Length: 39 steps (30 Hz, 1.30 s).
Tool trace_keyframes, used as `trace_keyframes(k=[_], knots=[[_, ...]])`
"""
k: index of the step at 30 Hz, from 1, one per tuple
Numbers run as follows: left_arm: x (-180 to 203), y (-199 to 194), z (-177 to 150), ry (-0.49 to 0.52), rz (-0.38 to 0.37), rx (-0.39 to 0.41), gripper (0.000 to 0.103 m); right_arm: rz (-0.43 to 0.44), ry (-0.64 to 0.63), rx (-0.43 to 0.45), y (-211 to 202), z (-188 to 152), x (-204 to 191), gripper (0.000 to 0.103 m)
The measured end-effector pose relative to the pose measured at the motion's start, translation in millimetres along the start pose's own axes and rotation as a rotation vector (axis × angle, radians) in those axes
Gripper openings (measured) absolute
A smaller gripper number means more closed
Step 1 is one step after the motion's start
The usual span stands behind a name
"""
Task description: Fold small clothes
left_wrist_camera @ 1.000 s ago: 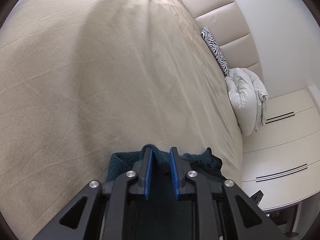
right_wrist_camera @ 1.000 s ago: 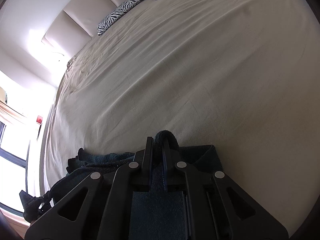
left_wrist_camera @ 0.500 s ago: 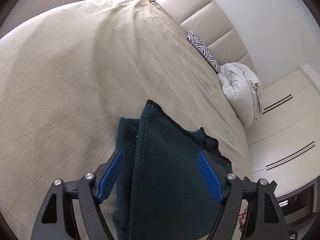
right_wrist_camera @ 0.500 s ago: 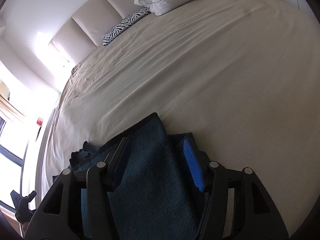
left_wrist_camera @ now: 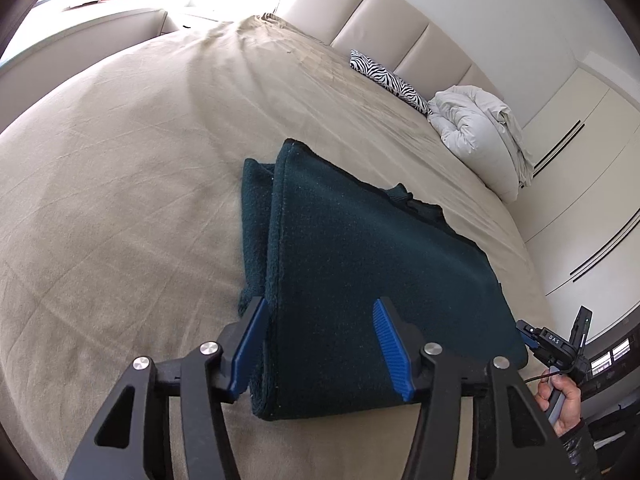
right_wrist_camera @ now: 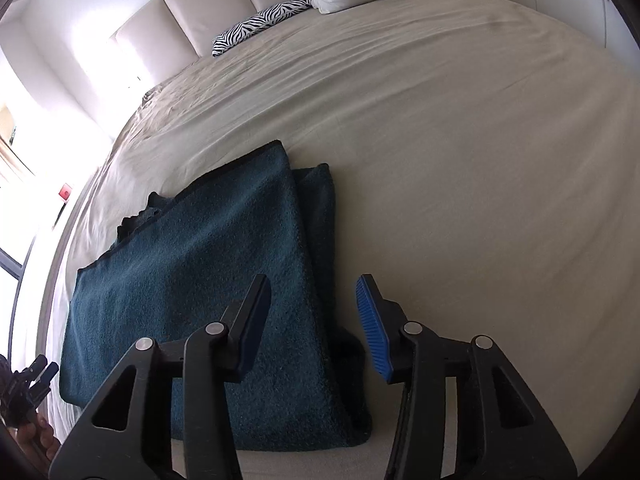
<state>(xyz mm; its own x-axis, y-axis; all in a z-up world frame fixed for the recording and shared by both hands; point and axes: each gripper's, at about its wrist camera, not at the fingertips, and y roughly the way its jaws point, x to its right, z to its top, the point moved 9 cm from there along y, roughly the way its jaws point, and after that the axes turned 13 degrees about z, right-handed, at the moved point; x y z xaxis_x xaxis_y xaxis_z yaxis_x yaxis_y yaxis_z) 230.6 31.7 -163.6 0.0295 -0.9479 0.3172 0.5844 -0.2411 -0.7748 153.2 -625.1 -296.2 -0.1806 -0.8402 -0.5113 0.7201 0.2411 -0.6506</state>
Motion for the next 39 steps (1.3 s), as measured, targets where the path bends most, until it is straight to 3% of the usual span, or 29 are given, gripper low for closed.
trace_keyframes(k=[2,8,14,17,18,20,21,31,39], knots=[[0,2,-8,0.019,0.014,-0.002,0.057,-0.007,-0.013,-0.018,-2,-6,5,0.035],[-6,7,-16,0.021,0.032,-0.006,0.054,-0.015,-0.023,-0.032,-9,-19,11,0.035],[-8,9,-16,0.035,0.052,0.006,0.054,-0.003,-0.063,-0.021,-24,-24,-3,0.035],[-9,14,-16,0.038,0.066,-0.003,0.054,0.007,-0.095,-0.058,-20,-32,-11,0.034],[-9,15,-16,0.041,0.07,-0.002,0.054,-0.005,-0.11,-0.072,-18,-35,-12,0.022],[-10,15,-17,0.05,0.076,0.0,0.052,-0.018,-0.119,-0.075,-17,-37,-12,0.015],[-10,15,-16,0.055,0.081,0.001,0.048,-0.016,-0.11,-0.073,-19,-37,-11,0.007],[-17,14,-19,0.075,0.121,0.005,0.014,-0.025,-0.104,-0.025,-35,-34,-13,0.005],[-16,15,-23,0.127,0.156,0.009,0.007,-0.007,-0.051,-0.03,-35,-40,3,0.005]])
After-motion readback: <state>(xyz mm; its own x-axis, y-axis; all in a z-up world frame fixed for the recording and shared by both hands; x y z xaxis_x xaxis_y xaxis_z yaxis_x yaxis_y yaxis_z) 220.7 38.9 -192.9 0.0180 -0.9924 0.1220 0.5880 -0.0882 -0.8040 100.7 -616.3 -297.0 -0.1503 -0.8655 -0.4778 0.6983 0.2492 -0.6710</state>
